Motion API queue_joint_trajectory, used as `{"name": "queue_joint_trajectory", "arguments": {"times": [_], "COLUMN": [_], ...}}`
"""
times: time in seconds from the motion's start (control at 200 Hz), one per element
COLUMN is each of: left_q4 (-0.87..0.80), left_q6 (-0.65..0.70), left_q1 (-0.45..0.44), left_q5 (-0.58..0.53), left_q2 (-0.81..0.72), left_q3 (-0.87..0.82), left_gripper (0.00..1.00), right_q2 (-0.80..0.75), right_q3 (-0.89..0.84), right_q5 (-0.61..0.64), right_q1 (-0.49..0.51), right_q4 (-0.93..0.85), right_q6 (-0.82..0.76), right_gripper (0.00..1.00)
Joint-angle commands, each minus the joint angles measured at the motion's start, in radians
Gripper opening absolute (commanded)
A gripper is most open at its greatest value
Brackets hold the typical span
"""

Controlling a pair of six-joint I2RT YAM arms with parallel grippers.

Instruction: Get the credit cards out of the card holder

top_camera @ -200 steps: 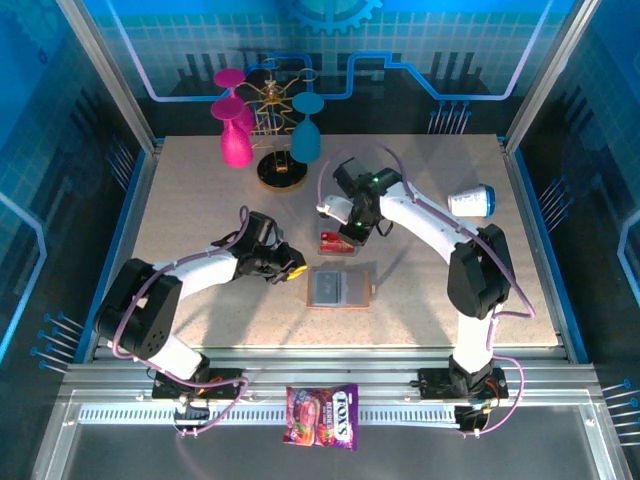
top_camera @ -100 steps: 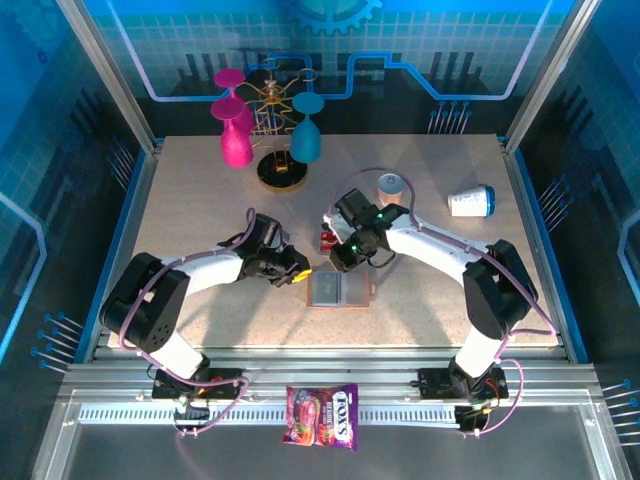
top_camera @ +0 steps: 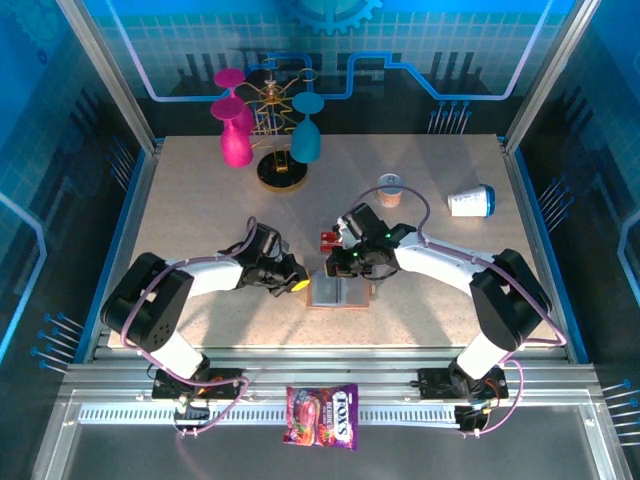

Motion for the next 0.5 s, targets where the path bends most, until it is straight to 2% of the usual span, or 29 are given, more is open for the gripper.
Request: {"name": "queue_joint_trajectory", "arguments": {"times": [0.0,0.495], "left_q4": [0.031,-0.008], "left_q6": [-0.01,0.0], "left_q1": [-0.015,-0.023], "left_q5": [0.035,0.037], "left_q2": [0.023,0.065], "left_q3": [-0.013,-0.004], "left_gripper": [0.1,0.1], "right_q2": [0.041,0.114], "right_q3": [-0.007,-0.025], "right_q5": [-0.083,-0.127], "right_q1": [-0.014,-0.023], "right_q4": [0.021,0.078], "right_q6": [0.08,0.13], "right_gripper": [0.05,0.18]}}
